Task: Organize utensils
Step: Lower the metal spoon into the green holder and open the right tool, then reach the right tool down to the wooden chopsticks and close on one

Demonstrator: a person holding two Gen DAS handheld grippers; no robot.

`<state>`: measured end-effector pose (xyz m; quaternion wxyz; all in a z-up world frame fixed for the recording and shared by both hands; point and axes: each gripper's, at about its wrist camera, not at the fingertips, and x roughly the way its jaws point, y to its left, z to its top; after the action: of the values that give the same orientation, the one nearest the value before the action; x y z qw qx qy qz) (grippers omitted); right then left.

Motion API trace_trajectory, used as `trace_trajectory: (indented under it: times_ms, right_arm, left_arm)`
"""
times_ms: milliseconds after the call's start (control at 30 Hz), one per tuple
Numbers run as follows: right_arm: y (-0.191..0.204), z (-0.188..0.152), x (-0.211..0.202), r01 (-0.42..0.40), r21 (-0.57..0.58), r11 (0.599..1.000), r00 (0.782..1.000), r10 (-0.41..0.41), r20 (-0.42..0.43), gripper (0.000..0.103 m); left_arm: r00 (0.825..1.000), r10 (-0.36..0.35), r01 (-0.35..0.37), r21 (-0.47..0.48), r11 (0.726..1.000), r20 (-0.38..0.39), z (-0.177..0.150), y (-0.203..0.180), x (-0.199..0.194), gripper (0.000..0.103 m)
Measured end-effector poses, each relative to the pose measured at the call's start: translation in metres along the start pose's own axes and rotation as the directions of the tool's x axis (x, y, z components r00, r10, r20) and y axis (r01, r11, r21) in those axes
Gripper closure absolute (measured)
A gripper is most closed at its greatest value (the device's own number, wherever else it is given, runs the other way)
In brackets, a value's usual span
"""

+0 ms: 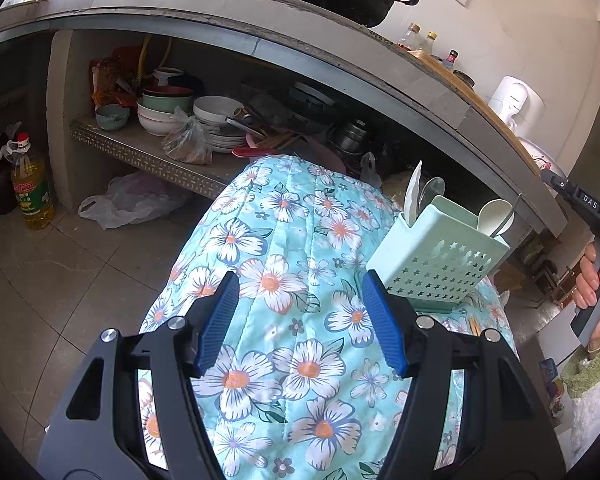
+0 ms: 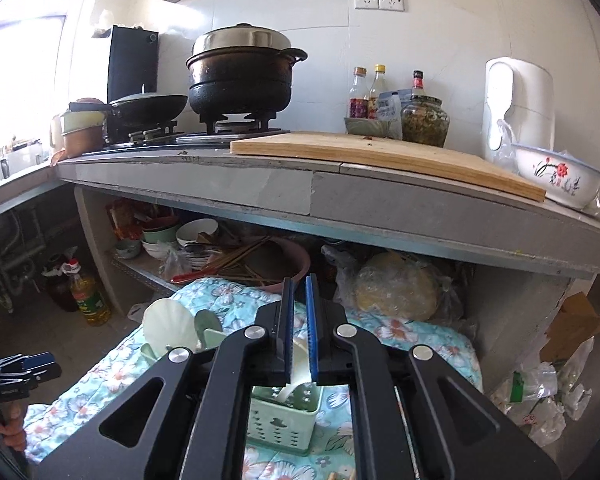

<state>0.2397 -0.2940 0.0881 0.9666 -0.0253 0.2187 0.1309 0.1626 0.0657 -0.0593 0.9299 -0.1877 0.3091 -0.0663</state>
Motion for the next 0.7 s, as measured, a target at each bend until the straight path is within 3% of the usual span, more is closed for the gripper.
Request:
trace_trajectory:
  times_ms: [67,167,300,400,567,700]
  right_arm:
    - [0.002,-0.005,-0.003,-0.034,0.009,0.999,0.999,0.034,-0.005,0.077]
    - [0.009,-0.015,-0.007,-0.117,0.011,0.993,0.993,0.117,-0.03,0.069]
    - [0.026,-0.026,-0.012,-0.134,-0.035,0.99,0.99,0.132,-0.051,0.065]
    - [0.029,-0.038,-0.02,-0.162,0.006,0.987,0.985,0.162,-0.062,0.064]
    - [0.017,-0.073,-0.036,-0.138,0.097,0.986,0.982,0.148,-0.115,0.062]
    - [-0.011,-0.116,-0.047,-0.059,0.207,0.976,0.972,0.104,-0.21,0.061]
  left_arm:
    - [1.0,0.0,0.0,0.001,1.0,0.0,0.0,-0.001,-0.001,0.042]
    - [1.0,-0.001,0.001,0.003,1.0,-0.001,0.0,-0.001,-0.001,0.042]
    - [1.0,-0.01,0.01,0.005,1.0,-0.002,-0.001,-0.007,-0.002,0.042]
    - [1.0,-0.014,0.014,0.026,1.0,-0.003,-0.003,-0.013,-0.004,0.042]
    - [0.999,-0.043,0.044,0.06,0.997,-0.022,-0.011,-0.023,-0.005,0.042]
    - [0.996,-0.072,0.077,0.096,0.992,-0.054,-0.021,-0.035,-0.002,0.042]
